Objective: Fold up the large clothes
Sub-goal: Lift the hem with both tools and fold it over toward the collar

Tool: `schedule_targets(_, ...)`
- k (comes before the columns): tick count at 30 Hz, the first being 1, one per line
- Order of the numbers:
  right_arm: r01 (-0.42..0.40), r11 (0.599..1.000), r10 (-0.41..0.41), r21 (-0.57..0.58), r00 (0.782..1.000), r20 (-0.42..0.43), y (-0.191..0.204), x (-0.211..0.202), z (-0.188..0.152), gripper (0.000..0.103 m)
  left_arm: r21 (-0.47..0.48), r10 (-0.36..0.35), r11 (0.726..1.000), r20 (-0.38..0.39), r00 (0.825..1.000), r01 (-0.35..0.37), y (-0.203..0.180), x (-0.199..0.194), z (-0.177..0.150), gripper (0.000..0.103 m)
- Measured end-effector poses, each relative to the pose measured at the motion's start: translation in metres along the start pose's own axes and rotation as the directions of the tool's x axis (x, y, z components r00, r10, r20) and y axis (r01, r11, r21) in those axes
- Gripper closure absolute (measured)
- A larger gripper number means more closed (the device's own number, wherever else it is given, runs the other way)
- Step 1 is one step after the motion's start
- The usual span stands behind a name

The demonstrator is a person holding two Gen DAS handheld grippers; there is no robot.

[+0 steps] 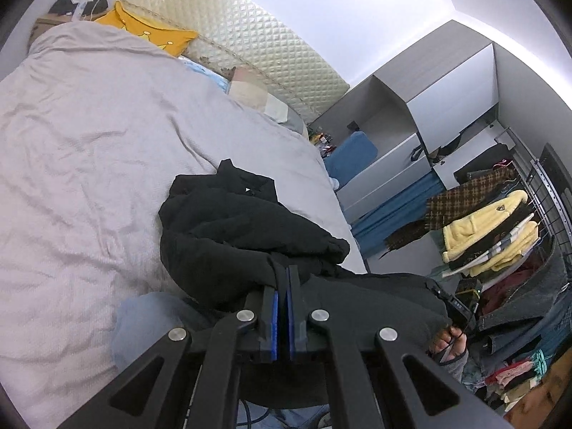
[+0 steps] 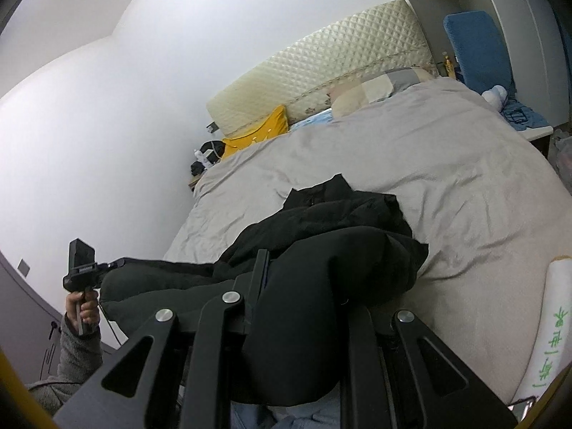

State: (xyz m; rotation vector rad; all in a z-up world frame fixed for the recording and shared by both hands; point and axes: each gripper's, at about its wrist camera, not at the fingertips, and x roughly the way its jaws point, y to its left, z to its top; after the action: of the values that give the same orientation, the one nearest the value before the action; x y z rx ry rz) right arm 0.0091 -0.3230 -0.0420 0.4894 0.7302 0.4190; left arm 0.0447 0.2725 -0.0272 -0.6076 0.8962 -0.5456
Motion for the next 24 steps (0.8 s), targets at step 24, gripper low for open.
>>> schedule_targets(24, 0.136, 0.907, -0.093, 0.398, 0.988, -0.124, -0.141, 0.225, 0.138, 0.083, 0.012, 0.307, 0.952, -0.059, 0.95, -0.307, 0.043, 0.209, 0.189, 0.1)
